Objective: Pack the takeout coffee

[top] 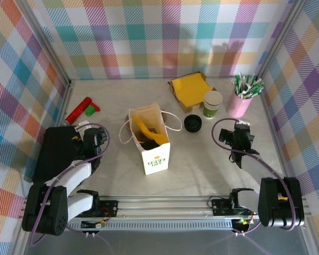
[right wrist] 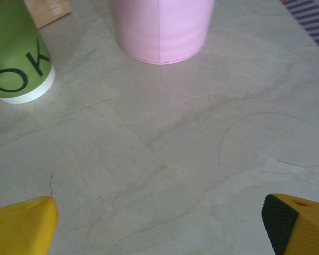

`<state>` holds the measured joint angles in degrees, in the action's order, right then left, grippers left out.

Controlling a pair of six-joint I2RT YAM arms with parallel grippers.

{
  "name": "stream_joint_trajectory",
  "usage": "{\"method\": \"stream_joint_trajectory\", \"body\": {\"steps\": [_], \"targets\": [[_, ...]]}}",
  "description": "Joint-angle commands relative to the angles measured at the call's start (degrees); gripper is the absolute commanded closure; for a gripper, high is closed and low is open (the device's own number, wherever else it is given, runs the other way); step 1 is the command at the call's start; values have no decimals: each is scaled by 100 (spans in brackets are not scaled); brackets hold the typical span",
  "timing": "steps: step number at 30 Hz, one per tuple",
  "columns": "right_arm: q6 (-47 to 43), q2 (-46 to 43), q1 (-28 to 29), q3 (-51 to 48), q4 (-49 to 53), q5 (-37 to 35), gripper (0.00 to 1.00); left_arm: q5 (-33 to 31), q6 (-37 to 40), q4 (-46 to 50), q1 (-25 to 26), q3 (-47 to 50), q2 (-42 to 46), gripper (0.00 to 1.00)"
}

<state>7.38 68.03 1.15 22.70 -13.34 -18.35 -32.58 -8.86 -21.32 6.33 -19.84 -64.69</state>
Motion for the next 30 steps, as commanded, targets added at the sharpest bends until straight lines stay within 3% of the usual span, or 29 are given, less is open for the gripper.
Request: {"method": "stream_joint_trajectory", "body": {"steps": [1, 9, 16, 21, 24, 28, 30], "targets": [[-435, 236, -50, 43, -1063, 636, 1, 403, 170, -1345, -99, 299, -223, 0], [-750, 697, -46, -216, -2626, 1221, 1, 1252, 651, -2931, -154, 467, -1107, 0], [-803, 1016, -51, 151, -2331, 1680, 1, 1674, 684, -3927, -192, 447, -2121, 0], [-823, 1114, -45, 261, -2322, 1816, 1, 1509, 636, -4017, -193, 319, -2498, 0], [-869, 1108, -50, 200, -2384, 2002, 1, 1588, 664, -3517, -191, 82, -2489, 0], [-922, 1425, -46, -261, -3569, 2385, 1, 1598, 814, -3069, -91, -226, -2574, 0], [-953, 1687, -44, -58, -3438, 2464, 1, 1591, 824, -3038, -88, -231, -2562, 0]]}}
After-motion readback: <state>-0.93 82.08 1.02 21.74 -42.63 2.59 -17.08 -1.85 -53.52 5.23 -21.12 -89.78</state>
